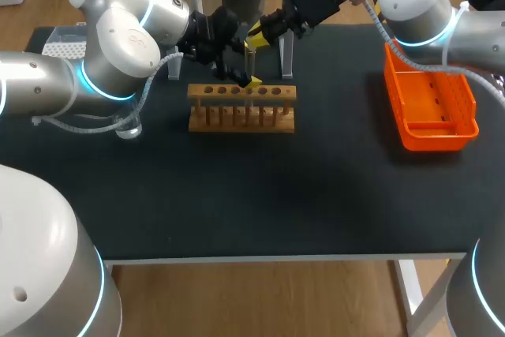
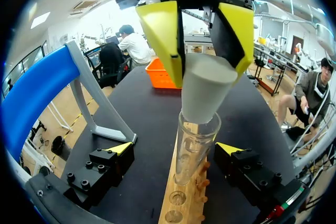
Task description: Invert the test tube, pick up the pipette, mount the tip to pipette, aspirate from beaker and dispense into the tube, eject the tip, return the pipette, and cap with the stopper.
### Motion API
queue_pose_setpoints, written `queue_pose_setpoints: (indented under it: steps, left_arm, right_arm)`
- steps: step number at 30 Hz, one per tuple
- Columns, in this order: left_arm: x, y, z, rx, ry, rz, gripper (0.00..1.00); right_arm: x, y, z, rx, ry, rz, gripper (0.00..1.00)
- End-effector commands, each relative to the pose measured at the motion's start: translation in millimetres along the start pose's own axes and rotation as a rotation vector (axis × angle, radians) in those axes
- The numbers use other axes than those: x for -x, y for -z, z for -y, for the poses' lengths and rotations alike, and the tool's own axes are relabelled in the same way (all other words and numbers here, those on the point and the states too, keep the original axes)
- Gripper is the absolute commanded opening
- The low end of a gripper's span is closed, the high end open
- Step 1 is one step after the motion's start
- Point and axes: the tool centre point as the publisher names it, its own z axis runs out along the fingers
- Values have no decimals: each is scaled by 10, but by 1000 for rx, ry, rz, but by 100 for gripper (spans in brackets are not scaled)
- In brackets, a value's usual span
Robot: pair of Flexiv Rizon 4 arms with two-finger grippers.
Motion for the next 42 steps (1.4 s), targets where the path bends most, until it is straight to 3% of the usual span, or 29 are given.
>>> queue_pose_setpoints:
  steps: [1, 42]
  left_arm:
    - [3, 4, 0, 1, 0, -2, 100]
    - [3, 4, 0, 1, 0, -2, 100]
  right_arm:
    - [8, 5, 0, 0, 3, -4, 0]
    - [-17, -27, 25, -2, -2, -10, 0]
